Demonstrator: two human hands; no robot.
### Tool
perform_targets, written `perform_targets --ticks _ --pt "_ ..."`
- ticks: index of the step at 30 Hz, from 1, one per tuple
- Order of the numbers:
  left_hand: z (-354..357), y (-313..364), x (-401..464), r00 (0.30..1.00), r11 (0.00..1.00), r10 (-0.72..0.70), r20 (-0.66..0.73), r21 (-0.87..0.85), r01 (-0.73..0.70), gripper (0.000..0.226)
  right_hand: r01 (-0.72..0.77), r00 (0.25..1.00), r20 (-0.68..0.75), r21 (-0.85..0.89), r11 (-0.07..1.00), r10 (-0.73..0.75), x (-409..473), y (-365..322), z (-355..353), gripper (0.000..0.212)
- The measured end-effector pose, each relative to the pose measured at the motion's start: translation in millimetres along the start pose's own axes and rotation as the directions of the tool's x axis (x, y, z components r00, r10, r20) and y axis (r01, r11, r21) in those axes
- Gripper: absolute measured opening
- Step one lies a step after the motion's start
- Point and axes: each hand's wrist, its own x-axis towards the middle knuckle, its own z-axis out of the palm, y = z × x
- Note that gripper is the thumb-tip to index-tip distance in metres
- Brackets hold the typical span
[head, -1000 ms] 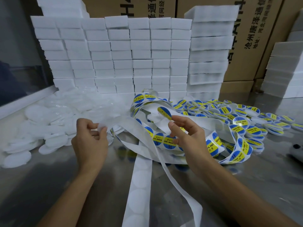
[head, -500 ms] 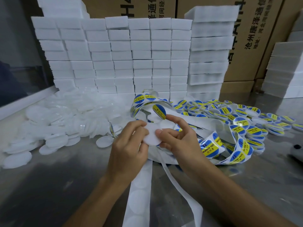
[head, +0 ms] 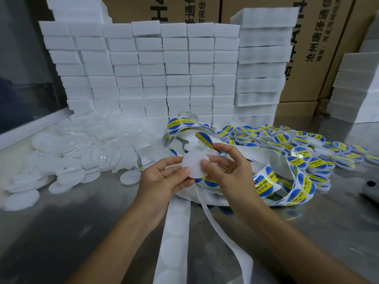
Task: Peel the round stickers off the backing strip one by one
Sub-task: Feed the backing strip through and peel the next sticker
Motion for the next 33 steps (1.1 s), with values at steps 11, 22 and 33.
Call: perform_targets --ticks 11,22,33 --pt "-12 1 7 0.994 0.997 -0.031 -0.109 -0.070 0.023 0.023 -0.045 0.998 -0.036 0.001 0.999 0.045 5 -8 -8 0.011" --pt "-8 2 5 0.998 0.999 -0.035 -0.053 -0.042 0.033 0.038 -0.052 0.997 0.045 -0.107 0.993 0.058 2 -1 -4 0.008" --pt "-10 1 5 0.999 1.000 -0.013 -0.042 -0.001 0.013 0.040 -0.058 0.997 0.046 -0.119 0.991 0.063 3 1 -3 0.007"
